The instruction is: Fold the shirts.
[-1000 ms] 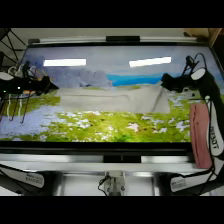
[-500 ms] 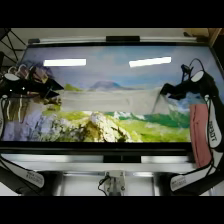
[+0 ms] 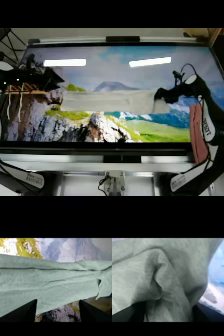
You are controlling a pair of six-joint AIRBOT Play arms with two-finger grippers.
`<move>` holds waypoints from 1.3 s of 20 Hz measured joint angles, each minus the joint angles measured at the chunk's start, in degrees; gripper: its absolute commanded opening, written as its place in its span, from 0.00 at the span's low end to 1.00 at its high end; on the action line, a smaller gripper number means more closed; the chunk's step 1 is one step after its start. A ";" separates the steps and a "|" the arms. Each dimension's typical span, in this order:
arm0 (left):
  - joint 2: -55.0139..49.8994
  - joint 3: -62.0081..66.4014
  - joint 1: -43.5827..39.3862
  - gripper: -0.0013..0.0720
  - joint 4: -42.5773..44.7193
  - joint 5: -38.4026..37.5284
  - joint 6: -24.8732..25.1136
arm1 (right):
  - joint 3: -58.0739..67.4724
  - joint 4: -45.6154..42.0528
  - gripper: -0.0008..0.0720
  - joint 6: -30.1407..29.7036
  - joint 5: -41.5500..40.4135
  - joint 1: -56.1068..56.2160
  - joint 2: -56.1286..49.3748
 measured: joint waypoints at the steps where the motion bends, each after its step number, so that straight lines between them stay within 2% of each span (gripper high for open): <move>1: 0.37 0.07 -0.48 0.81 -0.24 -0.02 -0.07 | -0.02 0.31 0.37 0.52 0.13 0.81 -0.59; 2: 0.68 0.13 -1.01 0.81 -0.48 -0.07 -0.11 | -0.15 0.44 0.13 1.22 0.85 1.53 -1.22; 3: 0.83 0.17 -1.57 0.68 -0.83 -0.04 -0.11 | -0.22 0.66 0.12 1.90 1.49 2.10 -1.36; 4: 0.90 0.17 -2.14 0.35 -1.01 -0.09 -0.11 | -0.26 0.50 0.12 1.97 1.95 2.54 -1.14; 5: 0.85 0.17 -2.89 0.17 -1.18 -0.09 -0.11 | -0.33 0.55 0.12 2.19 2.54 2.75 -0.52; 6: 0.72 0.17 -3.69 0.07 -1.40 -0.39 -0.09 | -0.61 0.33 0.12 2.19 3.15 2.91 0.59; 12: -0.37 -3.15 -15.91 0.07 -2.03 0.81 0.55 | -0.26 3.15 0.12 2.12 8.46 3.28 16.26; 15: -0.61 -6.47 -25.03 0.06 -2.95 6.82 -0.59 | -0.31 3.23 0.12 4.11 11.96 3.43 23.23; 18: -1.60 -8.13 -32.81 0.06 -3.91 15.91 -2.82 | -0.33 3.52 0.12 6.16 15.63 3.52 29.22; 21: -3.89 -8.72 -39.10 0.06 -8.15 23.21 -3.72 | -0.31 4.33 0.12 7.89 18.08 3.50 34.42; 26: -9.33 -8.96 -46.42 0.06 -18.67 29.40 -2.91 | -0.31 7.30 0.12 10.47 19.67 3.50 41.07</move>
